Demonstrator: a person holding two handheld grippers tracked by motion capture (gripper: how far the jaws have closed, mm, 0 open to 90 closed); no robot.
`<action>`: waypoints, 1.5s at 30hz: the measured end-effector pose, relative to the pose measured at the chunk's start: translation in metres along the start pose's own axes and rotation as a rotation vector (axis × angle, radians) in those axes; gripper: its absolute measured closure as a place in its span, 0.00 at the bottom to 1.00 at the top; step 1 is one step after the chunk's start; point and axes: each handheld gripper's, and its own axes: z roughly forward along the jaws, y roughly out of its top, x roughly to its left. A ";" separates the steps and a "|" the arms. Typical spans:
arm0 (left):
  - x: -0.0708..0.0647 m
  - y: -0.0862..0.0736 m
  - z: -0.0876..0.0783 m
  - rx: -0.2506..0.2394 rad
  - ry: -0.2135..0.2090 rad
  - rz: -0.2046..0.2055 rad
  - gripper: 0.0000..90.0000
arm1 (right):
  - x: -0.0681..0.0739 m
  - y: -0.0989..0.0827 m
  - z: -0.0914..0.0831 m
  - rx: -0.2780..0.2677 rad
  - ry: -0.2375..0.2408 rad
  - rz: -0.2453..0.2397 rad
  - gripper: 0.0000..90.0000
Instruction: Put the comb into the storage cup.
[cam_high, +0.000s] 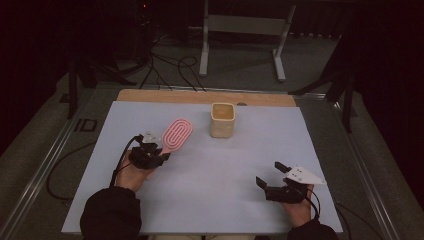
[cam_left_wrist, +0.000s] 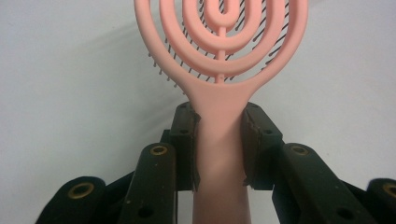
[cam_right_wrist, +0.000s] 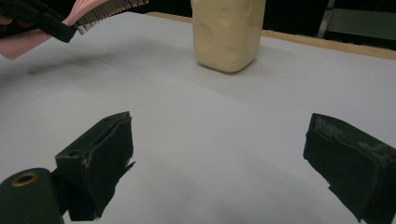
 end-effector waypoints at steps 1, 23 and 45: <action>0.000 0.000 0.000 0.000 0.000 0.000 0.78 | 0.000 0.000 0.000 0.000 0.000 0.000 0.09; -0.010 -0.028 -0.029 -0.150 -0.068 0.036 0.78 | 0.001 0.000 0.002 0.013 0.001 -0.005 0.09; -0.029 -0.017 -0.031 -0.222 -0.064 0.115 0.78 | 0.005 0.015 0.007 0.034 -0.004 -0.002 0.09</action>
